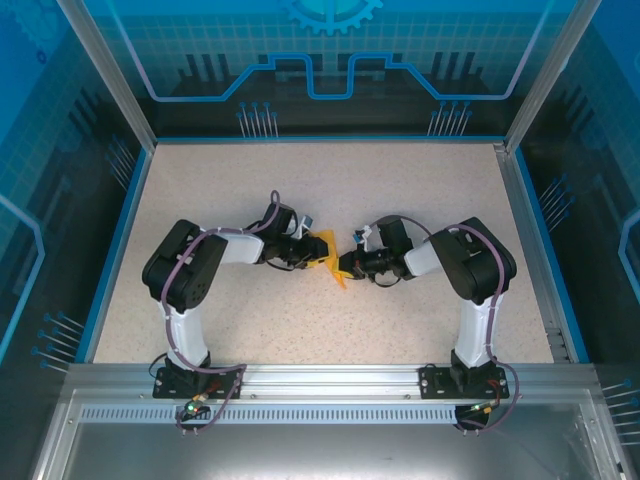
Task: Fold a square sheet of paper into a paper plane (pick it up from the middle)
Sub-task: Fold the wing for the fifth time at the center of the table.
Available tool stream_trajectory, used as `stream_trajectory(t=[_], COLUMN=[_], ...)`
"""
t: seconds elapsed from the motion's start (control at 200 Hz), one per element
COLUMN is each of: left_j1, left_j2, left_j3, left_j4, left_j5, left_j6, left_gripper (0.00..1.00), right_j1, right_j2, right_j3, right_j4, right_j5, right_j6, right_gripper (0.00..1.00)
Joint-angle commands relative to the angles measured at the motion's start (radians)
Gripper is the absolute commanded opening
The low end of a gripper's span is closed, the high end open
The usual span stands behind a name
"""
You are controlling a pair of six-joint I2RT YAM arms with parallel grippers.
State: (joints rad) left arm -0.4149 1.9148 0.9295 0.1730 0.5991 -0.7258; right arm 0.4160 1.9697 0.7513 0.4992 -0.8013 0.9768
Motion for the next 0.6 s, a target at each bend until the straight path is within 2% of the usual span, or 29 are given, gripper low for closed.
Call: stream_trajectory(t=[0.0, 0.375, 0.595], left_j1=[-0.01, -0.011, -0.011], left_j2=[0.025, 0.045, 0.055], left_j3=[0.037, 0.075, 0.092], left_j4=[-0.049, -0.123, -0.174], left_j5=[-0.001, -0.025, -0.051], left_j6=[0.024, 0.032, 0.014], left_gripper=[0.36, 0.34, 0.34], right_j1=[-0.018, -0.015, -0.012], right_j2=[0.04, 0.041, 0.019], right_j3=[-0.024, -0.007, 0.018], right_j4=[-0.072, -0.134, -0.196], right_j5=[0.08, 0.096, 0.096], right_j6=[0.014, -0.023, -0.07], right_gripper=[0.0, 0.0, 0.07])
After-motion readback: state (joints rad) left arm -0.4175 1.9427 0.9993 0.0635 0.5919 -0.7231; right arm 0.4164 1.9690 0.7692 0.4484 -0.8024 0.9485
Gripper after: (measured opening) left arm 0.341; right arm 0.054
